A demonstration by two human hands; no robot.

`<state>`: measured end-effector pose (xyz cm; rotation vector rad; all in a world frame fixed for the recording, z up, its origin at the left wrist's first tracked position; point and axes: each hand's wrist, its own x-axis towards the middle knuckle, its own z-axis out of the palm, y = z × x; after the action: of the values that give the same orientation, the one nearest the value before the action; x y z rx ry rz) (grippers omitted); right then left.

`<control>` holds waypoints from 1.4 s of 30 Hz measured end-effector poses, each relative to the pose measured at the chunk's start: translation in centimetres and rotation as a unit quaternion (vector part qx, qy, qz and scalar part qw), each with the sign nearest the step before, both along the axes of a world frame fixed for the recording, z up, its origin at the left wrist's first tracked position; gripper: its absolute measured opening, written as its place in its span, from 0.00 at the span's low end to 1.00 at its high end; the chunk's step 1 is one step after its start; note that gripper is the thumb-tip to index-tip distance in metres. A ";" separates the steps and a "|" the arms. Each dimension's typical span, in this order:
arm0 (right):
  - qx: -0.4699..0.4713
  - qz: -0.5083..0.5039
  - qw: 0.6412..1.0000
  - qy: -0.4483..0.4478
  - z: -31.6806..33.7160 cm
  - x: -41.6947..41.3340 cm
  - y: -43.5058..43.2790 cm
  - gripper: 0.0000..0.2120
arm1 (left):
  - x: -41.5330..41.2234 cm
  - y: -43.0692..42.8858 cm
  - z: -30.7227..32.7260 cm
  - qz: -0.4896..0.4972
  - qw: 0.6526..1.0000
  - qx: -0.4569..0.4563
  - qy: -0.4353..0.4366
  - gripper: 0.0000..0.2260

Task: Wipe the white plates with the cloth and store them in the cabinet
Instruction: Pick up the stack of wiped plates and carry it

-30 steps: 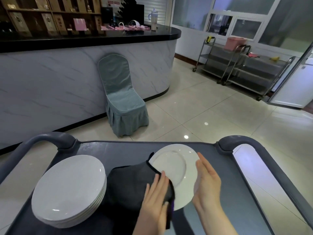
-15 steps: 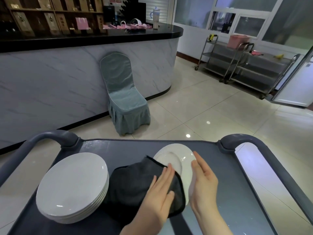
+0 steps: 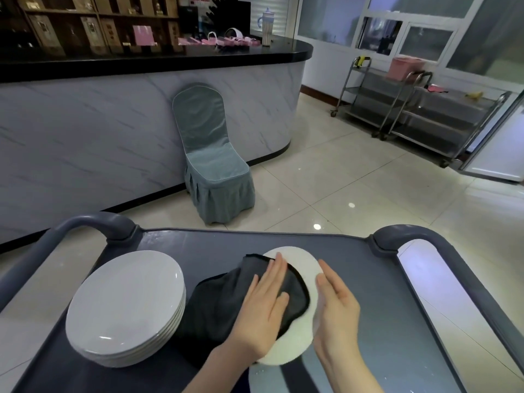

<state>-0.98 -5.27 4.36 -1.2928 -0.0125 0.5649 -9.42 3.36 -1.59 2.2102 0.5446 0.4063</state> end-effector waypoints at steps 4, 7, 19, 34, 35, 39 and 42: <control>-0.029 0.006 0.997 -0.070 0.9 0.7 0.4 0.13 | -1.8 1.1 -2.4 0.044 0.993 -0.061 0.086 0.27; -0.103 0.046 0.969 -0.218 1.0 0.8 0.8 0.16 | -4.1 2.1 -3.4 0.084 0.982 -0.108 0.130 0.24; -0.075 0.336 0.599 -0.723 -0.8 -6.1 5.2 0.25 | -10.3 6.0 7.8 0.362 0.785 -0.464 -0.196 0.11; -0.219 0.431 0.839 -0.251 -5.2 -9.8 16.3 0.30 | -22.1 12.5 1.6 0.466 0.762 -0.408 -0.190 0.18; -0.198 0.413 0.865 -0.203 -5.5 -10.6 16.6 0.30 | -22.5 12.8 1.3 0.475 0.775 -0.379 -0.175 0.18; -0.147 0.341 0.919 -0.137 -7.1 -13.6 17.4 0.33 | -23.2 13.2 0.8 0.509 0.816 -0.239 -0.136 0.15; -0.139 0.297 0.936 -0.132 -7.6 -14.9 18.0 0.31 | -23.0 13.0 0.3 0.528 0.822 -0.186 -0.107 0.19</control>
<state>-15.84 12.69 -3.22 -1.6411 -0.5825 0.9250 -32.43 16.36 -1.25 1.2789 1.5605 0.9921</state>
